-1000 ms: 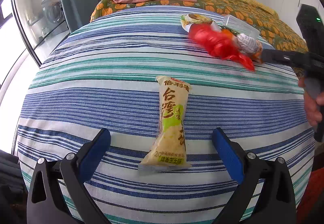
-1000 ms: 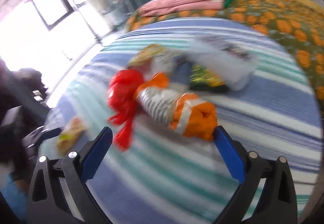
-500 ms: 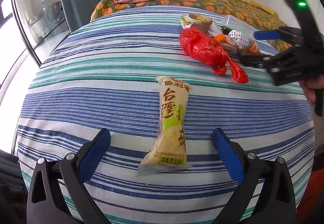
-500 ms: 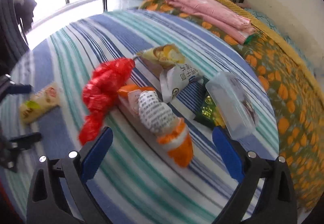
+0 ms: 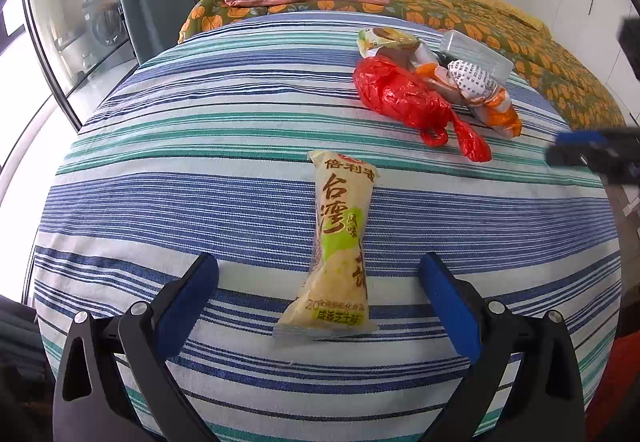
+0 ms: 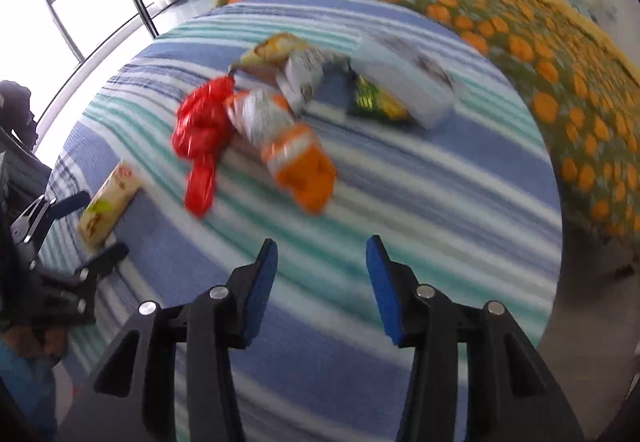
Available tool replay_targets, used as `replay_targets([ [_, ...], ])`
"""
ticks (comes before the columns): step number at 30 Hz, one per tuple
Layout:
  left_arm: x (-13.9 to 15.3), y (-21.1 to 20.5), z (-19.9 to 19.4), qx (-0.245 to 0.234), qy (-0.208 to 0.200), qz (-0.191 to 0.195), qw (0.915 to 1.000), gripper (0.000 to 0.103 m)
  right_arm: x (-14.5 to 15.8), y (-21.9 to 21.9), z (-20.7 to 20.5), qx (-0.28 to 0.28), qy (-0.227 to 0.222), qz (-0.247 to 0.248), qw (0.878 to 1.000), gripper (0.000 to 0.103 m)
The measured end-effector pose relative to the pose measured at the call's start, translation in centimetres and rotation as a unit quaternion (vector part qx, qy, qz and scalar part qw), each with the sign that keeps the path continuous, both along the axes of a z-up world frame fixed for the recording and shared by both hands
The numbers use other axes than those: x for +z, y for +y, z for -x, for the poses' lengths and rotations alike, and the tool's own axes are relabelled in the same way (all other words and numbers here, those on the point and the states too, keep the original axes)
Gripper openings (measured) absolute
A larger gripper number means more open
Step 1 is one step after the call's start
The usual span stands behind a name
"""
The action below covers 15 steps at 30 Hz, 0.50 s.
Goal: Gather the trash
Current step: 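Grasp the orange-and-white wrapped bag with the right gripper while the left holds the snack bag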
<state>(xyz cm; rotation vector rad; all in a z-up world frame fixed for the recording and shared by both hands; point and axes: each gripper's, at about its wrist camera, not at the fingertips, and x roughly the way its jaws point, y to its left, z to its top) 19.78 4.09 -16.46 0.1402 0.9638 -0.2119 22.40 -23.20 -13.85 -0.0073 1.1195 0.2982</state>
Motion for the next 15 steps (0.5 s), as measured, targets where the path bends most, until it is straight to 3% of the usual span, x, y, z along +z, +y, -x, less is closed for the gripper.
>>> replay_targets([
  [6, 0.0, 0.0, 0.0, -0.001, 0.000, 0.001, 1.0000, 0.099, -1.0, -0.4, 3.7, -0.012, 0.048, -0.031, 0.998, 0.045],
  [7, 0.0, 0.1, 0.0, -0.002, 0.000, 0.004, 1.0000, 0.099, -0.9, -0.3, 3.8, -0.010, 0.045, -0.029, 0.999, 0.055],
  [9, 0.1, 0.3, 0.1, -0.004, 0.000, 0.016, 0.9999, 0.099, -0.3, -0.1, 3.8, -0.005, 0.014, -0.014, 1.000, 0.070],
  [12, 0.2, 0.5, 0.1, -0.005, 0.000, 0.021, 0.9998, 0.099, 1.0, 0.7, 2.0, 0.020, -0.052, 0.028, 0.998, 0.070],
  [15, 0.1, 0.2, 0.1, -0.003, 0.000, 0.015, 0.9999, 0.099, 1.4, 2.1, -0.8, 0.061, -0.087, 0.046, 0.993, 0.070],
])
